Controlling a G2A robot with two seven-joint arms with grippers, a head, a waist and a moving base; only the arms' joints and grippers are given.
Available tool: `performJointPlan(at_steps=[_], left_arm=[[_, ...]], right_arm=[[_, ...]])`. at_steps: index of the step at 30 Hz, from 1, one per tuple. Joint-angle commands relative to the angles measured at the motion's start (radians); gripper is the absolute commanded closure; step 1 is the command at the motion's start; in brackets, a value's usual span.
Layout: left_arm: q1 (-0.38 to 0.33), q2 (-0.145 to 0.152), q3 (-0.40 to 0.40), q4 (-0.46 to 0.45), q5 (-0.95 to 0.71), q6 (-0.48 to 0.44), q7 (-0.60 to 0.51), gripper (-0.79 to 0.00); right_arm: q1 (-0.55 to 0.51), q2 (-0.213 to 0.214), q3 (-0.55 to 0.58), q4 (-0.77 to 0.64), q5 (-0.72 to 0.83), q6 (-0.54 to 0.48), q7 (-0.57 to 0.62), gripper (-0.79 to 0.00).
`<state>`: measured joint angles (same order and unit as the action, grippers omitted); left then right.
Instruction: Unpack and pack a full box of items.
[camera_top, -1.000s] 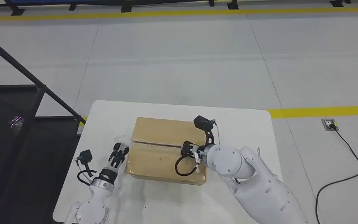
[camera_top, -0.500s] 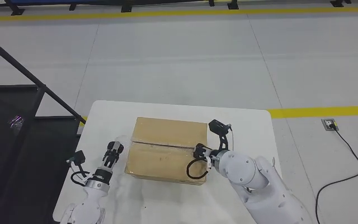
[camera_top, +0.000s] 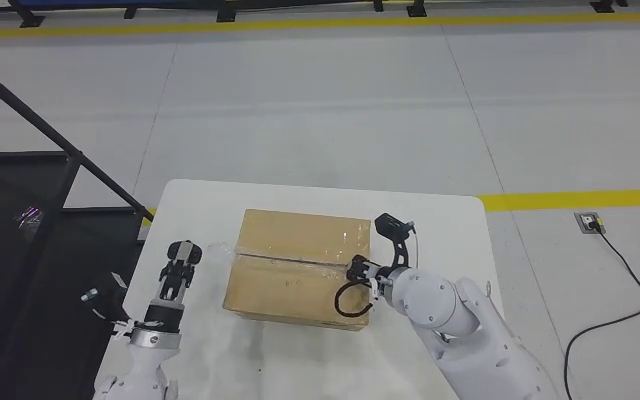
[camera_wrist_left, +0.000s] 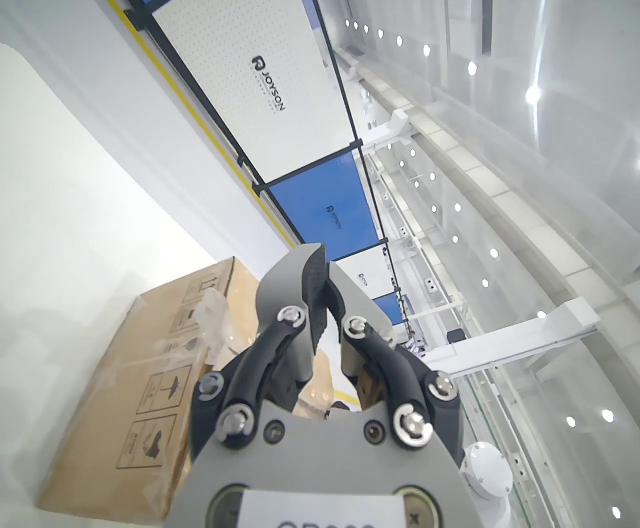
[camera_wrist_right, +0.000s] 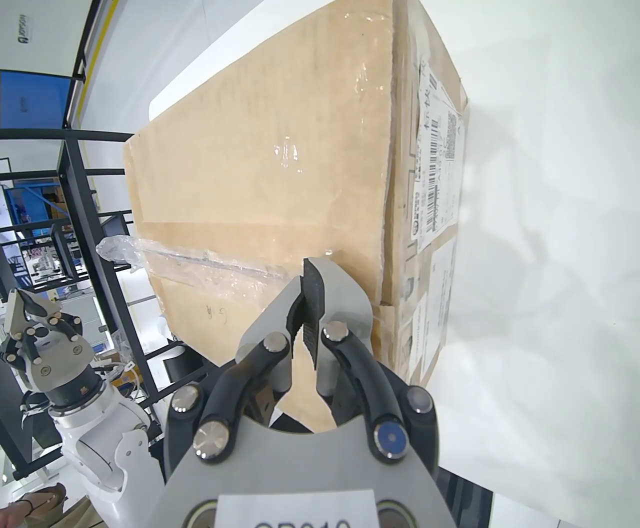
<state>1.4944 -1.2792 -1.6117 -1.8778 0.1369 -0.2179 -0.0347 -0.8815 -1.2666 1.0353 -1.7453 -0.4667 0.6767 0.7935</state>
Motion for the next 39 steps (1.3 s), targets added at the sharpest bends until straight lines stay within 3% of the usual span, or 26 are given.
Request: performJointPlan(at_steps=[1, 7, 13, 27, 34, 39], left_arm=[[-0.036, -0.001, 0.031, 0.036, 0.003, 0.018, -0.027, 0.000], [-0.179, -0.006, 0.077, 0.206, -0.070, 0.090, -0.104, 0.000], [-0.233, -0.007, 0.089, 0.304, -0.078, 0.111, -0.118, 0.000], [-0.234, -0.010, 0.130, 0.388, -0.045, 0.088, -0.129, 0.000], [-0.219, -0.012, 0.162, 0.382, 0.002, 0.079, -0.116, 0.000], [-0.209, -0.014, 0.181, 0.371, 0.036, 0.072, -0.095, 0.000]], right_arm=[[-0.003, 0.000, 0.002, -0.001, 0.002, -0.003, -0.004, 0.000], [-0.015, -0.001, 0.002, -0.011, 0.002, -0.004, -0.013, 0.000], [-0.030, -0.001, 0.008, -0.024, 0.002, 0.001, -0.019, 0.000], [-0.034, -0.006, 0.003, -0.048, 0.005, -0.015, -0.051, 0.000], [-0.046, -0.016, 0.000, -0.068, 0.071, -0.139, -0.123, 0.000], [0.021, -0.037, -0.052, 0.029, 0.133, -0.205, -0.128, 0.000]])
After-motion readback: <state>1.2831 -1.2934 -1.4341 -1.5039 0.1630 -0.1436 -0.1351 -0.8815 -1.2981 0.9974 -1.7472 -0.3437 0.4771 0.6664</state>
